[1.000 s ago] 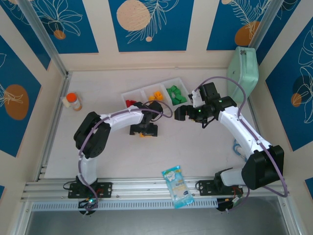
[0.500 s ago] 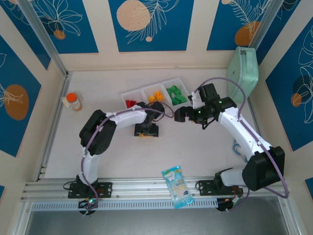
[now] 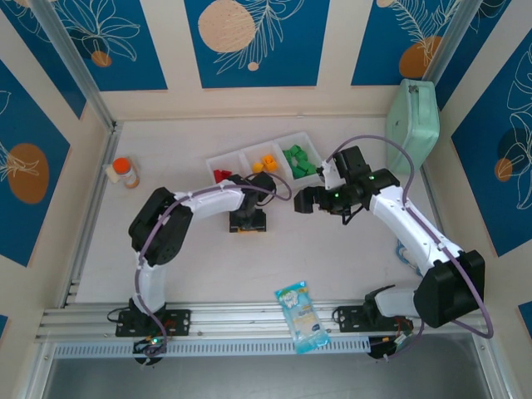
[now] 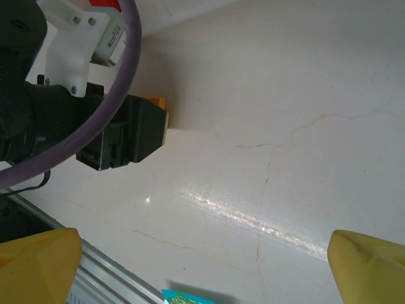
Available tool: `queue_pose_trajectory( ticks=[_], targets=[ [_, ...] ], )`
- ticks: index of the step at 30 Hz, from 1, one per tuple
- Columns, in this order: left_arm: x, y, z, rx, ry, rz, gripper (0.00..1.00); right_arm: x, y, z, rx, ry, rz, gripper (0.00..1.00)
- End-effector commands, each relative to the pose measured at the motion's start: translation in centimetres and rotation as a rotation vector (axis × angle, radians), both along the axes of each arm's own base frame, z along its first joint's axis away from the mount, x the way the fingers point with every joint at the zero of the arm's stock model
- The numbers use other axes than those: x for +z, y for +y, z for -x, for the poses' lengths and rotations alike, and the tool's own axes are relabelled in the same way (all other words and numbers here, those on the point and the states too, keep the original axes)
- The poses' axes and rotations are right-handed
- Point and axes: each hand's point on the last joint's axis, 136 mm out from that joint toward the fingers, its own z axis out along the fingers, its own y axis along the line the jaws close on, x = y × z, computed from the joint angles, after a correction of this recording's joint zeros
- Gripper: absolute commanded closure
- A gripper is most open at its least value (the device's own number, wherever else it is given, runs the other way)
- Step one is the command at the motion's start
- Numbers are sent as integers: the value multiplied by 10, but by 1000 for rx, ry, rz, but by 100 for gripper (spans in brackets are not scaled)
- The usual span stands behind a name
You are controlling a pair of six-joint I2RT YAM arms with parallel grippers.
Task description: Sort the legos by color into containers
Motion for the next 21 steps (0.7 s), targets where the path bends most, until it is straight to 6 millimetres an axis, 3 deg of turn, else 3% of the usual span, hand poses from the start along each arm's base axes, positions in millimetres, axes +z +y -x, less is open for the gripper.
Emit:
queue_pose_trajectory(
  ticks=[1,10,17,21],
  targets=[
    [9,-6,-10,0,-54,65,43,1,1,6,-6,-13,3,0],
    [72,-13,-34,-67,-193,109,50,0,-23,8,-209,-49,21,0],
    [118,-23,-94,-127,-314,124,51,1,-39,17,-283,-74,20,0],
    [130,-27,-131,-132,-346,155,51,-3,-41,26,-282,-52,30,0]
  ],
)
